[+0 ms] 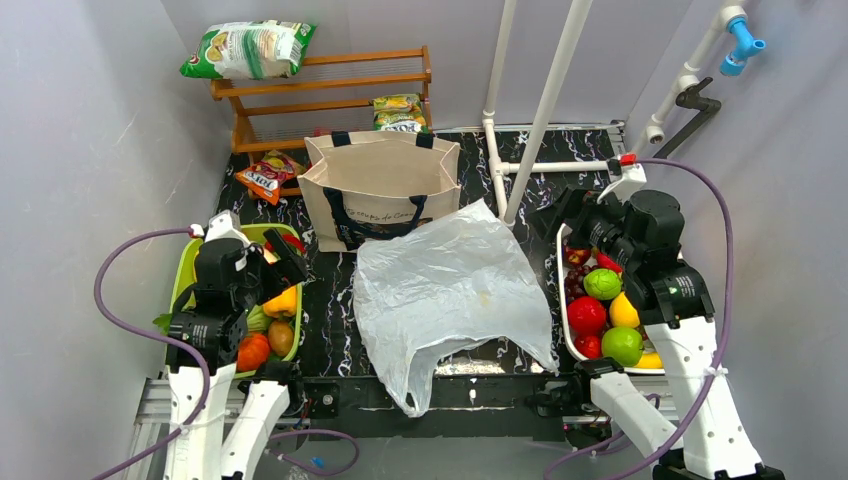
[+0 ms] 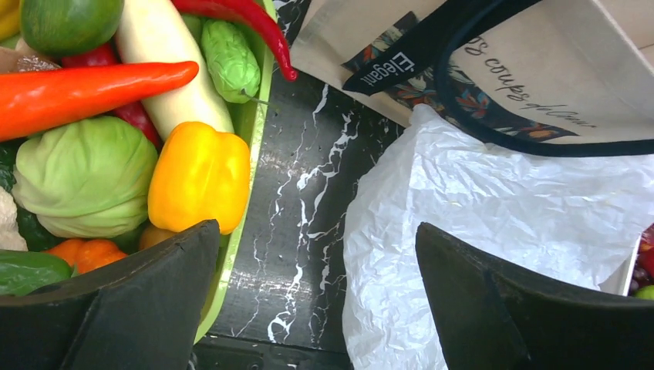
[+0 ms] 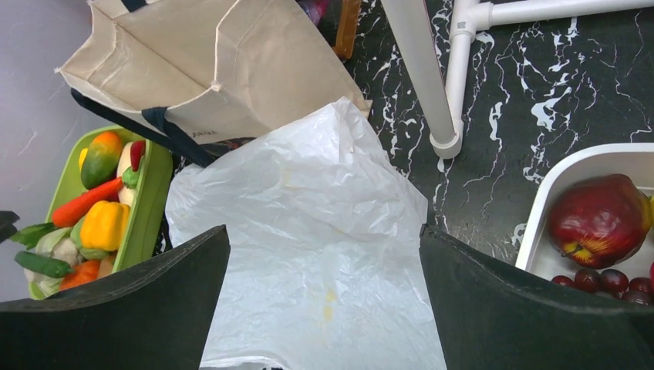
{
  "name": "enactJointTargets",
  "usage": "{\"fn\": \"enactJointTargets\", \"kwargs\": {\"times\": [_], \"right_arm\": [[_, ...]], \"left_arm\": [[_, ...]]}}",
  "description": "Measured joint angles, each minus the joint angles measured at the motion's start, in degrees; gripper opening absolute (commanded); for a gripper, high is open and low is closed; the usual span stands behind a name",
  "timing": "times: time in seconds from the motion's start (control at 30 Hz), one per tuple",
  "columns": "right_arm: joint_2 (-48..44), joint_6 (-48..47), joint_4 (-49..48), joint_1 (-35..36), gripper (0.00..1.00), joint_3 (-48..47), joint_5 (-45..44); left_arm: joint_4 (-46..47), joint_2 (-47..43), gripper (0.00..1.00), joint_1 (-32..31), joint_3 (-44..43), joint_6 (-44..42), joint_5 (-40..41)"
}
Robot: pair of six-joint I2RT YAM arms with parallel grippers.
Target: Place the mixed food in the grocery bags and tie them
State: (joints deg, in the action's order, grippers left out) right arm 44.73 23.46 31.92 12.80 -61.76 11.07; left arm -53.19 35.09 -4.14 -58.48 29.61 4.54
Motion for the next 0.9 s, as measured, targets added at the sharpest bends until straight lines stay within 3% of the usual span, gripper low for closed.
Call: {"fn": "enactJointTargets", "kwargs": {"times": [0.27,0.47,0.57,0.7,0.9], "right_arm": [[-2.5,-1.6,5.2,0.9,1.00,-0.1,3.6],[-6.6,-3.0,6.4,3.0,1.00,0.2,8.5],[-5.0,-4.0,9.8,7.7,1.00,-0.7,7.4],[0.5,-5.0,14.8,15.9,1.00,-3.5,2.1],[7.0,-7.8,19.6,33.7,1.00,-6.7,-10.4]], "left_arm": [[-3.4,-0.4,1.00,-1.7,-1.5,0.4,-1.3],[-4.8,-3.2,1.00,-2.0,-0.8,0.1,-7.3],[-5.3,-5.0,1.00,-2.0,0.6,0.7,-9.6],[-6.1,-4.1,0.87,-2.0,1.9,1.9,-13.2],[-6.4,-4.5,0.78,-2.4,3.3,1.9,-16.0]]}}
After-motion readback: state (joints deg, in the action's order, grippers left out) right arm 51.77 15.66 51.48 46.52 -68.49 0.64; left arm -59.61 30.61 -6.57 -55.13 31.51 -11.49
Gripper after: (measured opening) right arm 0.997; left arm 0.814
